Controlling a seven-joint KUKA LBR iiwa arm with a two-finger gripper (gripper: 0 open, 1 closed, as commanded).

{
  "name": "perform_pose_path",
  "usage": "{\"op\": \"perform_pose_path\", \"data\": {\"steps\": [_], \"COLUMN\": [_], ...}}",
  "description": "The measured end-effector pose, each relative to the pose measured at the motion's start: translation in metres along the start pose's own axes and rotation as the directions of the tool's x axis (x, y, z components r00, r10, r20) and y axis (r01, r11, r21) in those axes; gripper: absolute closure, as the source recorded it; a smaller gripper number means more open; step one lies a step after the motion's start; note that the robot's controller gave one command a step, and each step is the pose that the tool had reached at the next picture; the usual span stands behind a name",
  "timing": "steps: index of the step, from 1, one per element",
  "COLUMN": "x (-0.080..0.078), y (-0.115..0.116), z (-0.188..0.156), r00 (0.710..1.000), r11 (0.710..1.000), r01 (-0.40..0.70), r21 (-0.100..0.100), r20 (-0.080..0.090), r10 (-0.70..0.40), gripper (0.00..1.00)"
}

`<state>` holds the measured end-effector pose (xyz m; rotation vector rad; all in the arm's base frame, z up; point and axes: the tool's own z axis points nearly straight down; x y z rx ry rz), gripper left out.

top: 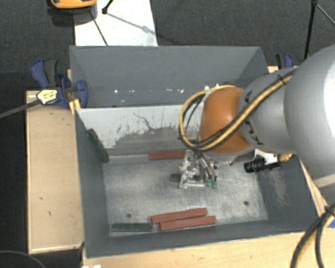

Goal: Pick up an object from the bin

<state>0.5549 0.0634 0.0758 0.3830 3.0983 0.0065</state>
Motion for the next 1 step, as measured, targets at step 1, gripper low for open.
{"op": "perform_pose_path", "data": {"steps": [1], "x": [0.0007], "y": [-0.0002], "z": [-0.0023], "r00": [1.0], "r11": [1.0], "r01": [0.001], "r21": [0.002], "r20": [-0.005], "r10": [-0.001], "gripper": [1.0]}}
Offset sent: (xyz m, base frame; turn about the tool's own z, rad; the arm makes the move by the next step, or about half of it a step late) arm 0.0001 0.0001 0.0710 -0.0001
